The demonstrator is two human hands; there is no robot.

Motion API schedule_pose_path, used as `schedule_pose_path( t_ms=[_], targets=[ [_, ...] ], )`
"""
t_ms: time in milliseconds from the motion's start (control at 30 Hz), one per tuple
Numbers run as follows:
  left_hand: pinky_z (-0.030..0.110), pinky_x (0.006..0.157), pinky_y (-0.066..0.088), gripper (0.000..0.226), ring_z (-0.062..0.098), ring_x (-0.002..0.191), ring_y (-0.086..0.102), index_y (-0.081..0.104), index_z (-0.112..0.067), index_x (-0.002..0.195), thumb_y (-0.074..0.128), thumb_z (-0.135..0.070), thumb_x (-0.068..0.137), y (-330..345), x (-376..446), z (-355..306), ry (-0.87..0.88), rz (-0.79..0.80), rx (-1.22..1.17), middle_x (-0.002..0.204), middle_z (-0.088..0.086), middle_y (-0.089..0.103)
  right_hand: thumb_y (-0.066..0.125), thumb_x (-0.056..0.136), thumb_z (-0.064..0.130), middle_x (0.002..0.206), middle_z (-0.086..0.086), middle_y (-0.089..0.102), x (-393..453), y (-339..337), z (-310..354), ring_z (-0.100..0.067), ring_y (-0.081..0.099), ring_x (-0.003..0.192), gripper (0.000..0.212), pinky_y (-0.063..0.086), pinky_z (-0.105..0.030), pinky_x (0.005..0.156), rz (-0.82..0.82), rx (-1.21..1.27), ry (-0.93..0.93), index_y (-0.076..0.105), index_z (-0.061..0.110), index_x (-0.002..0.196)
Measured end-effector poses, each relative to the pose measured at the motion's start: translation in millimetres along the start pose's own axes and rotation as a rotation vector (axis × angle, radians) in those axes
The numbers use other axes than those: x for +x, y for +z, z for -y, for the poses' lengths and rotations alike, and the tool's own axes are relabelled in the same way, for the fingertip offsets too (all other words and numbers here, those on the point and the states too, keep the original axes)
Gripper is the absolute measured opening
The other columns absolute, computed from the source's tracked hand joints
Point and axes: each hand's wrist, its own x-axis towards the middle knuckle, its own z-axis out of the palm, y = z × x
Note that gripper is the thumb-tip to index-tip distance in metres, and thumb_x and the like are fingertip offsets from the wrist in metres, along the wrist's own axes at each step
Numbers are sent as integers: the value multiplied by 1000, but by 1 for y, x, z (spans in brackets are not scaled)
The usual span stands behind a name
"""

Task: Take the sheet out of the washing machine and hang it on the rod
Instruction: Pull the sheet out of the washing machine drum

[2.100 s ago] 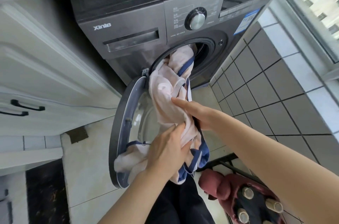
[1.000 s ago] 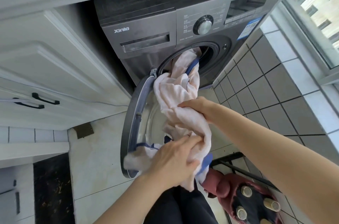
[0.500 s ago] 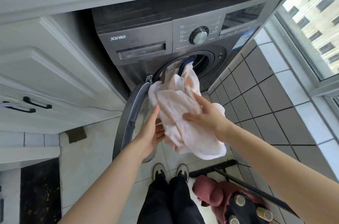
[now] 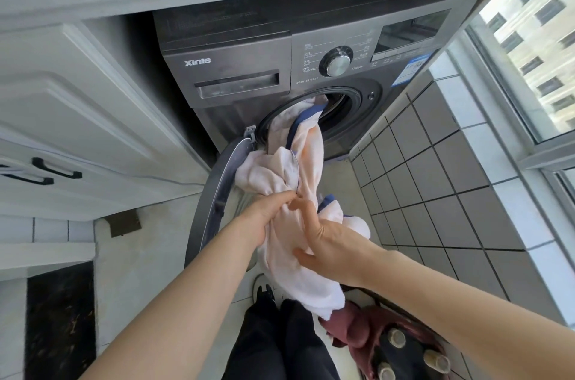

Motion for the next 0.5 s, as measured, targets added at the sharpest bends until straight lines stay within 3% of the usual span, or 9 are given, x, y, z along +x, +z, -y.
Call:
schedule_pose_path(
  t_ms=[67, 100, 167, 267, 367, 500],
  targets=[
    [26, 59, 45, 29, 19, 69, 60, 67, -7, 103, 73, -25, 81, -5, 3, 3, 12, -58, 28, 80, 5, 65, 49, 94, 41, 64, 2, 54, -1, -5, -10, -23, 55, 56, 66, 48, -33, 53, -24, -54, 12, 4, 21, 138],
    [27, 60, 46, 33, 20, 69, 61, 66, -7, 105, 75, -25, 79, -8, 3, 3, 14, -68, 46, 82, 7, 66, 48, 95, 42, 73, -2, 61, 0, -9, -17, -25, 59, 64, 62, 52, -38, 60, -40, -13, 39, 7, 25, 139],
    [27, 64, 49, 36, 22, 75, 65, 65, -8, 105, 77, -25, 75, -15, 2, 7, 0, -65, 55, 89, 10, 70, 49, 96, 36, 111, -5, 64, 3, -16, -34, -26, 62, 96, 59, 53, -42, 80, -76, 38, 69, 10, 28, 140],
    [29, 71, 52, 33, 22, 84, 66, 63, -14, 106, 75, -20, 76, -24, -8, 12, 18, -48, 71, 94, 7, 69, 58, 91, 35, 151, -3, 33, 17, -14, -63, -25, 35, 134, 86, 38, -39, 107, -42, -128, 68, -7, 30, 148],
    [30, 75, 53, 30, 19, 89, 67, 62, -20, 104, 73, -14, 78, -35, -17, 17, 79, 21, 67, 97, 3, 70, 70, 80, 46, 159, -3, 5, 40, -2, -82, -32, 12, 144, 117, 26, -45, 115, 17, -275, 53, -28, 35, 143],
    [30, 90, 50, 62, 12, 107, 61, 53, -27, 126, 76, -18, 70, -44, -30, 21, 181, 125, 196, 117, -3, 65, 74, 72, 52, 160, -5, -4, 82, 6, -83, -36, 2, 146, 126, 17, -50, 118, 14, -366, -66, -24, 29, 147]
  ],
)
